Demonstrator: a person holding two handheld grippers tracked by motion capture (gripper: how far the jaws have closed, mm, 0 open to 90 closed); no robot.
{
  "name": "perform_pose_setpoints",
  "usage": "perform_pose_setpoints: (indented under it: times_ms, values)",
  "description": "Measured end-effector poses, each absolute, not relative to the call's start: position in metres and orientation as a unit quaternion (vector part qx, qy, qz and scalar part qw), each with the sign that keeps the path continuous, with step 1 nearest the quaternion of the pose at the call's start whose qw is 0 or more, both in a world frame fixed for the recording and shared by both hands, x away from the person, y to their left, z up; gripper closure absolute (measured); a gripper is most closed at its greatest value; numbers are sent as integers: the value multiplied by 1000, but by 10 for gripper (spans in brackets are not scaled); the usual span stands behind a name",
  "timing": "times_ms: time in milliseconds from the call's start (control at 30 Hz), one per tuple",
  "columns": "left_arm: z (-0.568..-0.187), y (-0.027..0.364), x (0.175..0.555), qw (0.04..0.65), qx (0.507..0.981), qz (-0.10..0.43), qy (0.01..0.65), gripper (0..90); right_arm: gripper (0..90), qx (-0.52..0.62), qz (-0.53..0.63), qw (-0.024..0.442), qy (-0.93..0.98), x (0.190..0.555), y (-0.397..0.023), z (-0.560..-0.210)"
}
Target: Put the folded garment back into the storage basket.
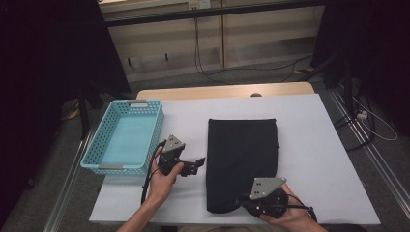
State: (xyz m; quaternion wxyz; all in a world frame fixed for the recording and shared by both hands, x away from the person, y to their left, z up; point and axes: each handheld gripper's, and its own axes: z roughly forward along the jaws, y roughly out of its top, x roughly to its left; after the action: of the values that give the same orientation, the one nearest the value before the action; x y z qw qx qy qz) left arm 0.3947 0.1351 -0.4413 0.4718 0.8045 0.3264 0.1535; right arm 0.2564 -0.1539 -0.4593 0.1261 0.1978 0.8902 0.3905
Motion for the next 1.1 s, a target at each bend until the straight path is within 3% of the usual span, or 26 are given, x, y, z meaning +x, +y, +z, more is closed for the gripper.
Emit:
perform_pose_setpoints:
  times_ms: [933, 1100]
  values:
    - [-436, 81, 485, 454, 811, 157, 335, 94, 764, 191, 384, 113, 896, 264, -153, -465]
    - [-439, 75, 503, 456, 801, 156, 355, 149, 764, 190, 385, 112, 896, 264, -153, -465]
